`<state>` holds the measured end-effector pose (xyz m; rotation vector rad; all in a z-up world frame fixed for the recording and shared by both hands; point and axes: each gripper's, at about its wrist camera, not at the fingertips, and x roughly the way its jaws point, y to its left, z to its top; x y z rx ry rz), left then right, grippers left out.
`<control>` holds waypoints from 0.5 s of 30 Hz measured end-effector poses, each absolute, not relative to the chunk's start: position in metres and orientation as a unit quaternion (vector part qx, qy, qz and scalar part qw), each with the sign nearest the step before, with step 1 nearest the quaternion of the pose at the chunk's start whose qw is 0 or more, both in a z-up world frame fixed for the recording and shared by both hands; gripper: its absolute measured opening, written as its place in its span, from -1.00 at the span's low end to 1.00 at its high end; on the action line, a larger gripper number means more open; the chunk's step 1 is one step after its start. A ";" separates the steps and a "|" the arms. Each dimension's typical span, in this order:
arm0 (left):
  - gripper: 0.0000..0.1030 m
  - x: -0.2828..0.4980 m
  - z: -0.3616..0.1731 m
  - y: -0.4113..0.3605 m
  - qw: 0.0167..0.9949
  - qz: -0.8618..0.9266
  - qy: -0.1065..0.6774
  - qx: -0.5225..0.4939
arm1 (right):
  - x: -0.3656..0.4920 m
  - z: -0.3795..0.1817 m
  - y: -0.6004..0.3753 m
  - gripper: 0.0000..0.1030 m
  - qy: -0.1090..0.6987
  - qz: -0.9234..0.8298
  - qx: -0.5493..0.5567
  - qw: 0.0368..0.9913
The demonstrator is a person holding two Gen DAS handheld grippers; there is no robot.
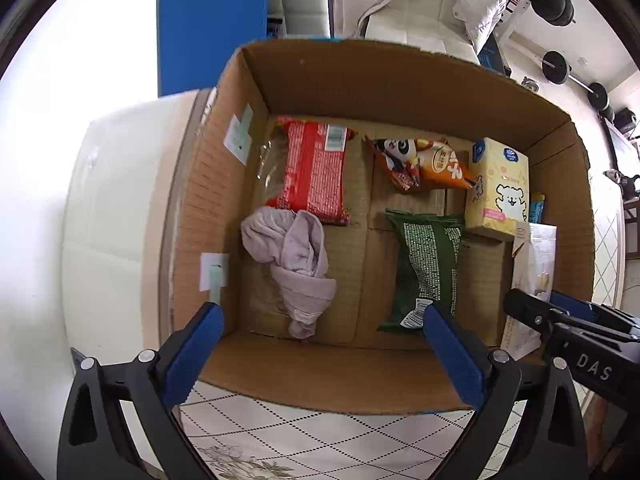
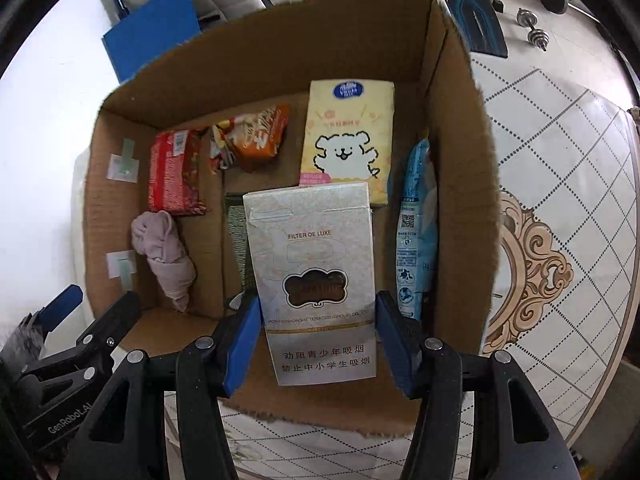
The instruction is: Organize soft objects
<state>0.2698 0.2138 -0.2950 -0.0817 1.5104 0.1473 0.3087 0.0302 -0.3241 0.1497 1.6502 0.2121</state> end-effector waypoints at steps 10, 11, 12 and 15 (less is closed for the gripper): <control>0.99 0.270 -0.305 0.205 0.722 0.048 0.689 -0.046 | 0.305 -0.353 0.044 0.23 0.759 0.092 0.036 0.644; 0.99 0.270 -0.303 0.205 0.723 0.048 0.688 -0.045 | 0.304 -0.350 0.046 0.32 0.756 0.095 0.036 0.646; 0.99 0.269 -0.300 0.205 0.725 0.049 0.686 -0.044 | 0.302 -0.347 0.047 0.43 0.753 0.087 0.024 0.651; 0.99 0.268 -0.290 0.206 0.730 0.046 0.680 -0.048 | 0.300 -0.333 0.045 0.67 0.737 0.078 0.009 0.672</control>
